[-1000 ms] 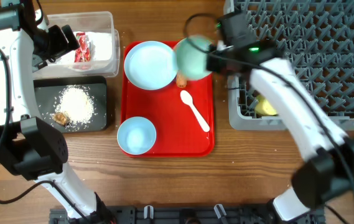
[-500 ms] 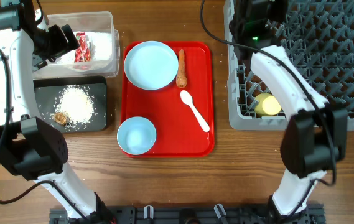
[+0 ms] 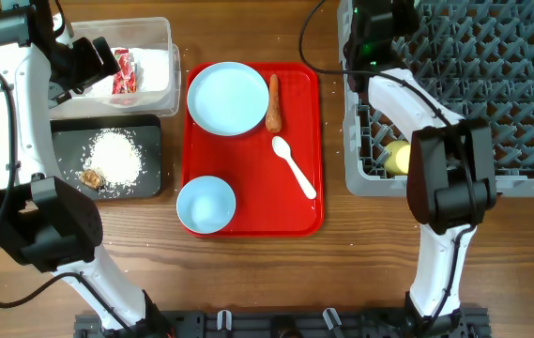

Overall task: Sort waste into correct bins and load items into the dishwasher rack
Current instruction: 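Lift the mint bowl and carry it toward the dish rack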

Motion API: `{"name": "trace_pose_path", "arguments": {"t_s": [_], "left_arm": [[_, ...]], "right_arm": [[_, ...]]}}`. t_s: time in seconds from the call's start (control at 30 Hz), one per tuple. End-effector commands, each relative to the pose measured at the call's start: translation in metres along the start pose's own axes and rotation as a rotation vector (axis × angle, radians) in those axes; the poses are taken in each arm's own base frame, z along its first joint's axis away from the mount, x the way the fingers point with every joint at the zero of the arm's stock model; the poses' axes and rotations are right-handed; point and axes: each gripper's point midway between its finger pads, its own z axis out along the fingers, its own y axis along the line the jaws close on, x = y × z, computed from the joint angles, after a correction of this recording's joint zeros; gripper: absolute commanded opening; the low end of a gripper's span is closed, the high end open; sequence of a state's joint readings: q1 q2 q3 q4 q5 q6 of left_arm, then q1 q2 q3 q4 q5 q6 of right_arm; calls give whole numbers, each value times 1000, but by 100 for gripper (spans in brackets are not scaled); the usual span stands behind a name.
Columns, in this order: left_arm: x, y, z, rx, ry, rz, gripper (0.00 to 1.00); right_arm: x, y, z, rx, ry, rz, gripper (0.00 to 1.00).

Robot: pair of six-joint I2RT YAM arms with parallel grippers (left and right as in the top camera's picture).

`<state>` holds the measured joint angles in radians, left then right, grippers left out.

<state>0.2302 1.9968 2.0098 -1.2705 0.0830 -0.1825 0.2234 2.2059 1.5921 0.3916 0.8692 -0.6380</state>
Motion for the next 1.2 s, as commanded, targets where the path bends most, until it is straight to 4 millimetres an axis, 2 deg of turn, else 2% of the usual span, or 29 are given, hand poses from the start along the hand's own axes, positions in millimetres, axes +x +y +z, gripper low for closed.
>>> {"name": "trace_pose_path", "arguments": {"t_s": [0.0,0.13,0.33,0.4,0.53,0.63,0.73,0.77,0.83,0.87,0.9,0.93,1.07,1.17], "left_arm": [[-5,-4,-11,11,-33,-7,100],[-5,-4,-11,11,-33,-7,100],[-5,-4,-11,11,-33,-7,100],[-5,-4,-11,12,-33,-7,100],[-5,-4,-11,12,-33,-7,100],[-5,-4,-11,12,-33,-7,100],[-5,-4,-11,12,-33,-7,100],[-5,-4,-11,12,-33,-7,100],[-5,-4,-11,12,-33,-7,100],[-5,-4,-11,12,-33,-7,100],[-5,-4,-11,11,-33,-6,100],[-5,-4,-11,12,-33,-6,100],[-5,-4,-11,11,-33,-7,100],[-5,-4,-11,11,-33,-7,100]], "right_arm": [[17,23,13,-28,7,-13,4],[23,19,20,-4,11,37,4],[14,4,24,46,-25,105,5],[14,9,24,21,-30,98,4],[27,37,19,-89,12,73,4],[21,48,10,-114,2,62,7],[13,58,-1,-131,-17,46,16],[10,60,-5,-133,-22,42,23],[6,64,-13,-125,-25,42,51],[4,63,-15,-114,-26,47,68],[1,63,-18,-103,-29,55,89],[-2,61,-20,-91,-34,65,100],[-14,57,-29,-74,-56,92,100],[-14,52,-30,-58,-51,102,100]]}}
